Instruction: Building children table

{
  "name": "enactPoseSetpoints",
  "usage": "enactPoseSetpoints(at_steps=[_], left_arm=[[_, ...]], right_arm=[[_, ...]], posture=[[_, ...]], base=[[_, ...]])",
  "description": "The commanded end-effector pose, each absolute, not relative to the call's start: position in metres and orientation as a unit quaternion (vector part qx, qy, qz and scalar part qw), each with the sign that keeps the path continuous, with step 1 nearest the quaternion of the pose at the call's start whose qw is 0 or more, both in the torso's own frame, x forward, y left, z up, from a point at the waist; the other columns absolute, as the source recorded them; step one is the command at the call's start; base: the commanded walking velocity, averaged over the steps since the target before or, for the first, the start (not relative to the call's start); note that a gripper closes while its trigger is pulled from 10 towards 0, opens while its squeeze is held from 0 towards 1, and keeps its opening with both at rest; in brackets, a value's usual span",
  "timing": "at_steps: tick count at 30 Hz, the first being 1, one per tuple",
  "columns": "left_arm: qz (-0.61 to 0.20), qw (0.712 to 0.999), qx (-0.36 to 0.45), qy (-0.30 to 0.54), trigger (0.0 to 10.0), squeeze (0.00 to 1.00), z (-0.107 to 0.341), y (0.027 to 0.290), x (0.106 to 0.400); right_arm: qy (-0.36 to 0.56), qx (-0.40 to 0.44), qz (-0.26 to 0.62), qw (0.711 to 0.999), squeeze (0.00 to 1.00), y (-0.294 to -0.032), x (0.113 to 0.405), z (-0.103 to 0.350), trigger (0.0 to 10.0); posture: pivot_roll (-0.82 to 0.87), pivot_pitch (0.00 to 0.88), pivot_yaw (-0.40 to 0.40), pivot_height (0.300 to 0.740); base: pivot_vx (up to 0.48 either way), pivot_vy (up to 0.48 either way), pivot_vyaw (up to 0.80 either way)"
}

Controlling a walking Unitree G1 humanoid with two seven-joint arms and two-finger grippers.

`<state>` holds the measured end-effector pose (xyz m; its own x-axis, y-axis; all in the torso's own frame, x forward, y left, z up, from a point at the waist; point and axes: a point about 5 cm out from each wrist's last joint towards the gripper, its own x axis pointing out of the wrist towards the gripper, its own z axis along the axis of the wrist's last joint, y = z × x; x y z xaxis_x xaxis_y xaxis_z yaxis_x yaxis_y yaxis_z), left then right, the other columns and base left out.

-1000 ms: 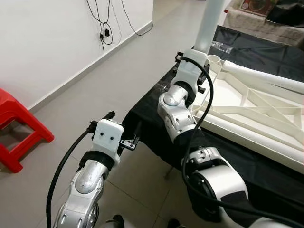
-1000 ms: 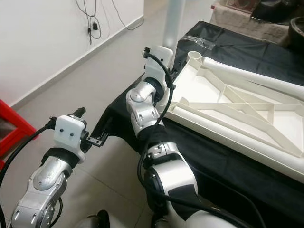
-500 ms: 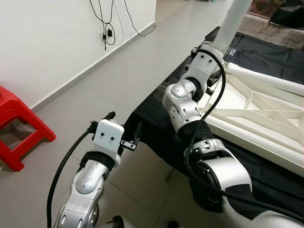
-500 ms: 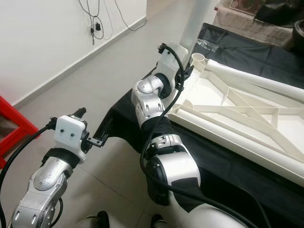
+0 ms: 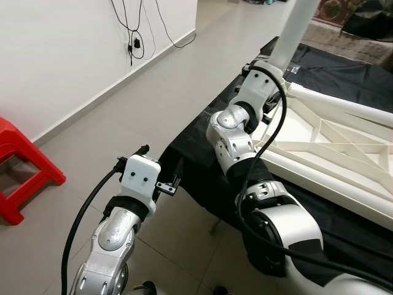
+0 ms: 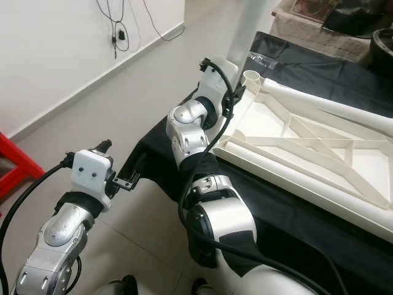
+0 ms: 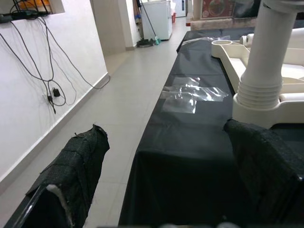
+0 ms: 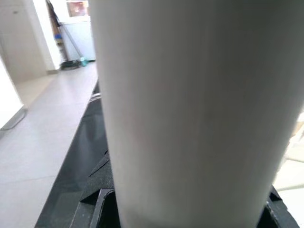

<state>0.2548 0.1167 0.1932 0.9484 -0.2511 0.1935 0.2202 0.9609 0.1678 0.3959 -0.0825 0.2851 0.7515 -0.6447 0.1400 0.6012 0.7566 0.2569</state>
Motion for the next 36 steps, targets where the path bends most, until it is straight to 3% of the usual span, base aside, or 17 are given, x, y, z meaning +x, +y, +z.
enactPoseSetpoints(at_steps=[1, 2, 4, 5, 9, 10, 16, 18, 20, 22, 25, 36], left_arm=[[-0.123, 0.985, 0.069, -0.101, 10.0, 0.00, 0.190, 0.116, 0.254], [-0.123, 0.986, 0.059, -0.100, 10.0, 0.29, 0.190, 0.116, 0.255], [-0.123, 0.986, 0.059, -0.100, 10.0, 0.29, 0.190, 0.116, 0.255], [-0.124, 0.986, 0.051, -0.099, 10.0, 1.00, 0.190, 0.116, 0.257], [-0.122, 0.986, 0.055, -0.098, 10.0, 1.00, 0.190, 0.117, 0.260], [-0.124, 0.986, 0.058, -0.097, 10.0, 0.00, 0.191, 0.116, 0.263], [-0.127, 0.985, 0.065, -0.099, 10.0, 0.00, 0.195, 0.117, 0.272], [-0.127, 0.985, 0.065, -0.099, 10.0, 0.00, 0.195, 0.117, 0.272], [-0.125, 0.984, 0.077, -0.096, 10.0, 0.00, 0.194, 0.119, 0.278], [-0.125, 0.984, 0.079, -0.095, 10.0, 0.00, 0.194, 0.119, 0.279], [-0.141, 0.978, 0.119, -0.096, 10.0, 0.00, 0.201, 0.123, 0.301], [-0.173, 0.968, 0.172, -0.065, 10.0, 0.00, 0.192, 0.128, 0.322]], right_arm=[[-0.099, 0.104, -0.338, 0.930, 0.00, -0.090, 0.398, 0.277, 10.0], [-0.136, 0.112, -0.327, 0.929, 0.00, -0.093, 0.397, 0.295, 10.0], [-0.136, 0.112, -0.327, 0.929, 0.00, -0.093, 0.397, 0.295, 10.0], [-0.175, 0.124, -0.308, 0.927, 0.00, -0.096, 0.396, 0.314, 10.0], [-0.216, 0.139, -0.281, 0.925, 0.00, -0.099, 0.392, 0.334, 10.0], [-0.245, 0.153, -0.238, 0.927, 0.00, -0.100, 0.389, 0.349, 10.0], [-0.268, 0.197, -0.101, 0.938, 0.00, -0.096, 0.382, 0.359, 10.0], [-0.268, 0.197, -0.101, 0.938, 0.00, -0.096, 0.382, 0.359, 10.0], [-0.258, 0.213, -0.034, 0.942, 0.00, -0.089, 0.381, 0.352, 10.0], [-0.255, 0.216, -0.020, 0.942, 0.00, -0.088, 0.381, 0.350, 10.0], [-0.213, 0.221, 0.081, 0.948, 0.00, -0.077, 0.372, 0.319, 10.0], [-0.194, 0.213, 0.196, 0.937, 0.00, -0.065, 0.352, 0.298, 10.0]], posture=[[0.08, 0.213, -0.069, 0.740], [0.08, 0.210, -0.066, 0.740], [0.08, 0.210, -0.066, 0.740], [0.08, 0.202, -0.065, 0.740], [0.08, 0.191, -0.061, 0.740], [0.08, 0.183, -0.059, 0.740], [0.07, 0.172, -0.052, 0.740], [0.07, 0.172, -0.052, 0.740], [0.07, 0.169, -0.050, 0.740], [0.07, 0.169, -0.050, 0.740], [0.07, 0.168, -0.047, 0.740], [0.06, 0.162, -0.039, 0.740]], base=[[0.000, 0.000, 0.00], [0.000, 0.000, 0.00], [0.000, 0.000, 0.00], [0.000, 0.000, 0.00], [0.000, 0.000, 0.00], [0.000, 0.000, 0.00], [0.000, 0.000, 0.00], [0.000, 0.000, 0.00], [0.000, 0.000, 0.00], [0.000, 0.000, 0.00], [0.000, 0.000, 0.00], [0.000, 0.000, 0.00]])
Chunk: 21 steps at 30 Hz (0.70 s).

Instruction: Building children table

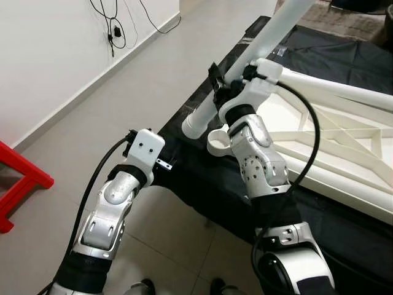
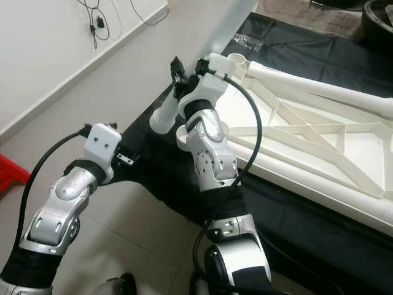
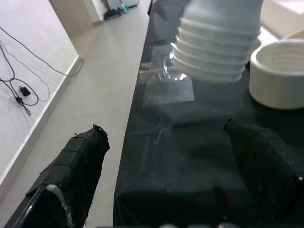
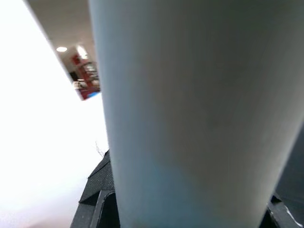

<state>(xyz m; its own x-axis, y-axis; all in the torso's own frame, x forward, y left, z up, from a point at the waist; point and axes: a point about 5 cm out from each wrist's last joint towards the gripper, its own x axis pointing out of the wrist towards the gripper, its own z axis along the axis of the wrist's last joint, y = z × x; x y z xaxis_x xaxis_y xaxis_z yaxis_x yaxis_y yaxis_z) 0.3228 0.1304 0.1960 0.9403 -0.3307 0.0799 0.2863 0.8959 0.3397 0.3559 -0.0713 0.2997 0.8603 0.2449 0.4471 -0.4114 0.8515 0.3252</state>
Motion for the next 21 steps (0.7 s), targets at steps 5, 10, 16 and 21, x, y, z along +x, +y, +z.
enactPoseSetpoints(at_steps=[5, 10, 16, 21], left_arm=[[-0.200, 0.963, 0.167, -0.063, 10.0, 0.00, 0.191, 0.123, 0.327], [-0.228, 0.958, 0.162, -0.063, 10.0, 0.00, 0.189, 0.116, 0.338], [-0.236, 0.954, 0.172, -0.071, 10.0, 0.00, 0.194, 0.110, 0.345], [-0.243, 0.952, 0.172, -0.077, 10.0, 0.00, 0.196, 0.104, 0.350]], right_arm=[[-0.191, 0.217, 0.224, 0.931, 0.00, -0.062, 0.347, 0.299, 10.0], [-0.182, 0.207, 0.261, 0.925, 0.00, -0.054, 0.338, 0.295, 10.0], [-0.174, 0.206, 0.267, 0.925, 0.00, -0.054, 0.335, 0.291, 10.0], [-0.167, 0.206, 0.269, 0.926, 0.00, -0.052, 0.332, 0.288, 10.0]], posture=[[0.06, 0.159, -0.036, 0.740], [0.06, 0.158, -0.038, 0.740], [0.06, 0.161, -0.035, 0.740], [0.06, 0.163, -0.033, 0.740]], base=[[0.000, 0.000, 0.00], [0.000, 0.000, 0.00], [0.000, 0.000, 0.00], [0.000, 0.000, 0.00]])
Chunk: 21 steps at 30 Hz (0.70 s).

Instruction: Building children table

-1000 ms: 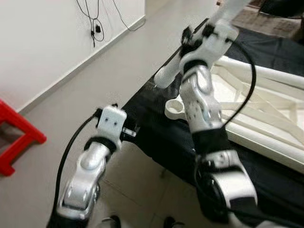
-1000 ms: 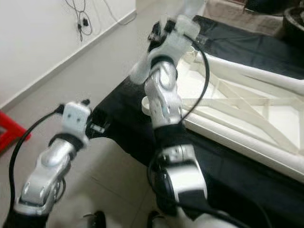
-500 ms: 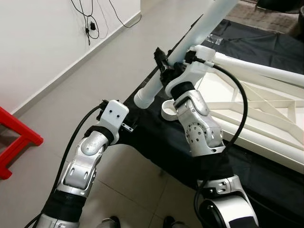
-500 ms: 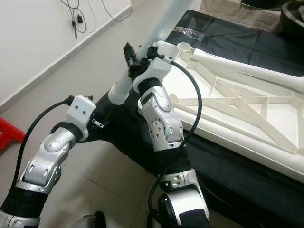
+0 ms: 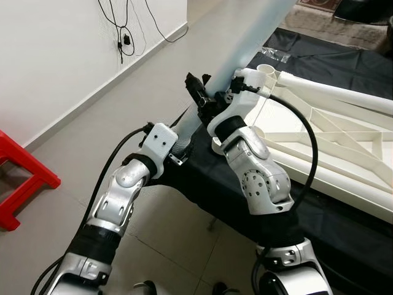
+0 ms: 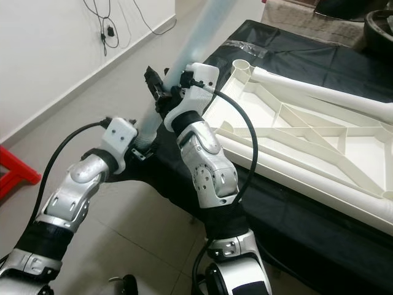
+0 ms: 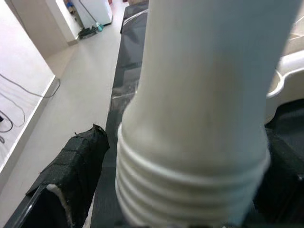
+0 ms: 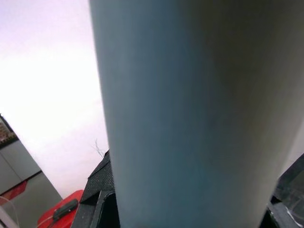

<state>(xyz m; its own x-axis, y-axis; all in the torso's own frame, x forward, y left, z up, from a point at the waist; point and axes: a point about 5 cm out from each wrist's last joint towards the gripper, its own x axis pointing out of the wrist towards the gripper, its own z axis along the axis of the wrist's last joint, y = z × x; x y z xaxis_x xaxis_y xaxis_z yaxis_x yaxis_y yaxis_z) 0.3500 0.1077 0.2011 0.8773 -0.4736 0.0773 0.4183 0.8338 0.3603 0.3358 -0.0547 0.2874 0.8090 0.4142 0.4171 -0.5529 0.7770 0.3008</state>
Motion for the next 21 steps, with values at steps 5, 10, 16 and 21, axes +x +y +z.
enactPoseSetpoints(at_steps=[5, 10, 16, 21], left_arm=[[-0.253, 0.950, 0.165, -0.079, 10.0, 0.00, 0.195, 0.095, 0.350], [-0.263, 0.948, 0.158, -0.080, 10.0, 0.00, 0.191, 0.087, 0.350], [-0.268, 0.946, 0.159, -0.085, 0.0, 0.00, 0.191, 0.085, 0.350], [-0.272, 0.944, 0.163, -0.088, 0.0, 0.00, 0.190, 0.085, 0.349]], right_arm=[[-0.159, 0.208, 0.271, 0.926, 0.00, -0.051, 0.330, 0.284, 10.0], [-0.151, 0.204, 0.279, 0.926, 0.00, -0.048, 0.327, 0.282, 10.0], [-0.146, 0.201, 0.288, 0.925, 0.00, -0.043, 0.324, 0.279, 10.0], [-0.143, 0.198, 0.290, 0.925, 0.00, -0.041, 0.323, 0.277, 10.0]], posture=[[0.06, 0.164, -0.031, 0.740], [0.06, 0.167, -0.034, 0.740], [0.06, 0.167, -0.031, 0.740], [0.06, 0.165, -0.030, 0.740]], base=[[0.000, 0.000, 0.00], [0.000, 0.000, 0.00], [0.000, 0.000, 0.00], [0.000, 0.000, 0.00]])
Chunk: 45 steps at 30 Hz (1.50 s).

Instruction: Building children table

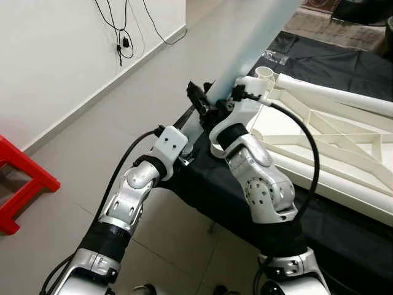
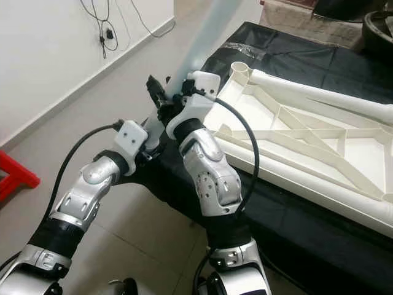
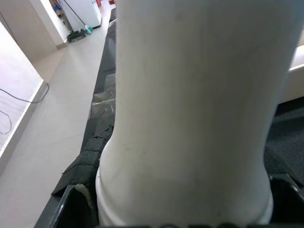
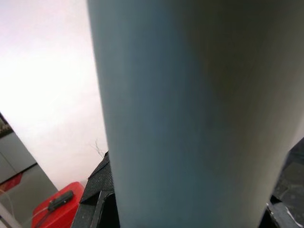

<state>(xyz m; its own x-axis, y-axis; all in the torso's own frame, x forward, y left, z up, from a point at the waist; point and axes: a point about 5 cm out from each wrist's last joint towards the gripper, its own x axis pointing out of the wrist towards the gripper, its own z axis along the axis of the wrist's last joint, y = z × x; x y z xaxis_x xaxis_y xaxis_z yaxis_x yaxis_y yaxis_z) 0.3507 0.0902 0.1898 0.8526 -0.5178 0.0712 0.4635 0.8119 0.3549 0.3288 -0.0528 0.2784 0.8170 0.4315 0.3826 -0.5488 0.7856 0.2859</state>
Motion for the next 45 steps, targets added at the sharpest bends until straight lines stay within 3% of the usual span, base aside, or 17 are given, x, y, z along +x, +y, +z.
enactPoseSetpoints(at_steps=[1, 6, 7, 9, 10, 14, 15, 16, 26, 35, 45], left_arm=[[-0.273, 0.944, 0.164, -0.089, 0.0, 0.00, 0.189, 0.085, 0.349], [-0.275, 0.943, 0.165, -0.088, 0.0, 0.00, 0.187, 0.086, 0.347], [-0.277, 0.944, 0.159, -0.083, 10.0, 0.00, 0.186, 0.088, 0.345], [-0.278, 0.944, 0.155, -0.081, 10.0, 0.00, 0.186, 0.090, 0.344], [-0.281, 0.944, 0.151, -0.079, 10.0, 0.00, 0.185, 0.093, 0.342], [-0.288, 0.944, 0.145, -0.076, 10.0, 0.00, 0.184, 0.099, 0.338], [-0.294, 0.943, 0.141, -0.072, 10.0, 0.00, 0.183, 0.103, 0.336], [-0.304, 0.941, 0.133, -0.066, 10.0, 0.00, 0.181, 0.107, 0.333], [-0.383, 0.915, 0.127, -0.030, 10.0, 0.00, 0.164, 0.119, 0.309], [-0.491, 0.867, 0.070, 0.038, 10.0, 0.00, 0.152, 0.123, 0.273], [-0.505, 0.860, 0.057, 0.051, 10.0, 0.00, 0.149, 0.121, 0.265]], right_arm=[[-0.142, 0.197, 0.290, 0.926, 0.00, -0.041, 0.322, 0.276, 10.0], [-0.146, 0.176, 0.285, 0.931, 0.00, -0.042, 0.323, 0.274, 10.0], [-0.160, 0.145, 0.275, 0.937, 0.00, -0.045, 0.324, 0.272, 10.0], [-0.168, 0.131, 0.272, 0.938, 0.00, -0.047, 0.325, 0.271, 10.0], [-0.171, 0.124, 0.275, 0.938, 1.00, -0.050, 0.325, 0.269, 10.0], [-0.169, 0.115, 0.276, 0.939, 1.00, -0.056, 0.327, 0.265, 10.0], [-0.168, 0.123, 0.287, 0.935, 0.84, -0.059, 0.327, 0.264, 10.0], [-0.167, 0.129, 0.304, 0.929, 0.00, -0.061, 0.327, 0.265, 10.0], [-0.148, 0.134, 0.409, 0.890, 0.00, -0.067, 0.323, 0.267, 10.0], [-0.099, 0.134, 0.540, 0.825, 0.00, -0.066, 0.308, 0.259, 10.0], [-0.080, 0.132, 0.572, 0.805, 0.00, -0.063, 0.299, 0.253, 10.0]], posture=[[0.06, 0.164, -0.030, 0.740], [0.06, 0.164, -0.028, 0.740], [0.06, 0.165, -0.029, 0.740], [0.06, 0.164, -0.029, 0.740], [0.06, 0.164, -0.030, 0.740], [0.06, 0.160, -0.025, 0.740], [0.06, 0.155, -0.024, 0.740], [0.06, 0.154, -0.022, 0.740], [0.06, 0.149, -0.017, 0.740], [0.06, 0.142, -0.016, 0.740], [0.06, 0.143, -0.016, 0.740]], base=[[0.000, 0.000, 0.00], [0.000, 0.000, 0.00], [0.000, 0.000, 0.00], [0.000, 0.000, 0.00], [0.000, 0.000, 0.00], [0.000, 0.000, 0.00], [0.000, 0.000, 0.00], [0.000, 0.000, 0.00], [0.000, 0.000, 0.00], [0.000, 0.000, 0.00], [0.000, 0.000, 0.00]])
